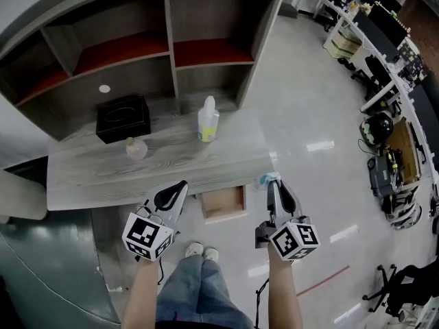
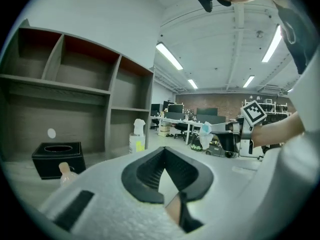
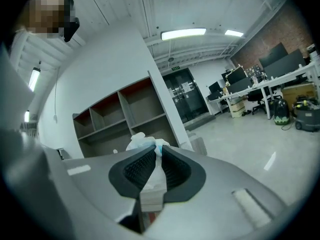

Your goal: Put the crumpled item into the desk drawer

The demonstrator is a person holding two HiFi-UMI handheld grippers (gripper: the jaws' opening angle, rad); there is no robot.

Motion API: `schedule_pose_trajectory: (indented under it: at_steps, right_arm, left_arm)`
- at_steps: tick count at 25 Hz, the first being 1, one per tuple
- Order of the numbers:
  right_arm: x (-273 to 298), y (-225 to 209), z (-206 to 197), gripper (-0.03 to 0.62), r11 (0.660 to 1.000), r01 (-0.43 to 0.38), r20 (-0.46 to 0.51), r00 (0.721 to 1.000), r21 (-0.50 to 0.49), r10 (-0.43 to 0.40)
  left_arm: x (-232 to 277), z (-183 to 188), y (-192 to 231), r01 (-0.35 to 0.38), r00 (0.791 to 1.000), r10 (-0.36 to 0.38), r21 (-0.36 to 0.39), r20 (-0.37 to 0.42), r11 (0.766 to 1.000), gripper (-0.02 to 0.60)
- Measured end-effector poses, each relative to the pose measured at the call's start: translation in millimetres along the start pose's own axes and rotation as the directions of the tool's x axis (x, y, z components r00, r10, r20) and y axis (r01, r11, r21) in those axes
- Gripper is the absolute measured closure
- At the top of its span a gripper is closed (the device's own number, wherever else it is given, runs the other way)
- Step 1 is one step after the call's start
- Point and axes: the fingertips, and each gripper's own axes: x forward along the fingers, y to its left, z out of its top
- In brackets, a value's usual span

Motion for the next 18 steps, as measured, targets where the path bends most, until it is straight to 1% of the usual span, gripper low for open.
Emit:
schedule_pose_trajectory:
  at_steps: [4,8,11,13,15,16,18]
  right_arm:
    - [13,-5,-63,0.543,0.999,-0.010,-0.107,0.994,0.044,0.014]
    - [17,-11,-136,0.543,0.997,-0.015,-0.227,0.973,0.070,0.030]
    - [20,-25,-194,0.543,0.997,0.007,-0.316,0.949,0.074,0.017]
    - [26,-36,-227,0.542,0.998,0.015,-0.367,0.930,0.056,0.007]
    - [33,-47,-259,0.535,0.999,0.022,-0.433,0.901,0.036,-0.004]
    - [37,-50,-276,0.514,0.999,0.022,-0.475,0.880,0.033,-0.003]
    - [42,-55,-303,0.387,0.999,0.014,-0.546,0.838,0.038,0.009]
  left_arm:
    - [10,-38,-1,0.006,0.999,-0.008,-0.044,-0.044,0.999,0.581]
    - [18,-77,-7,0.015,0.997,-0.021,-0.082,-0.077,0.997,0.581]
    - [21,-108,-9,0.016,0.995,-0.027,-0.108,-0.099,0.994,0.581]
    - [22,-128,-8,0.009,0.994,-0.023,-0.126,-0.110,0.992,0.581]
    - [21,-145,-6,0.000,0.992,-0.017,-0.140,-0.123,0.990,0.581]
    - [20,-152,-5,-0.006,0.992,-0.013,-0.147,-0.129,0.989,0.581]
    - [19,-163,-4,-0.016,0.991,-0.005,-0.157,-0.137,0.987,0.581]
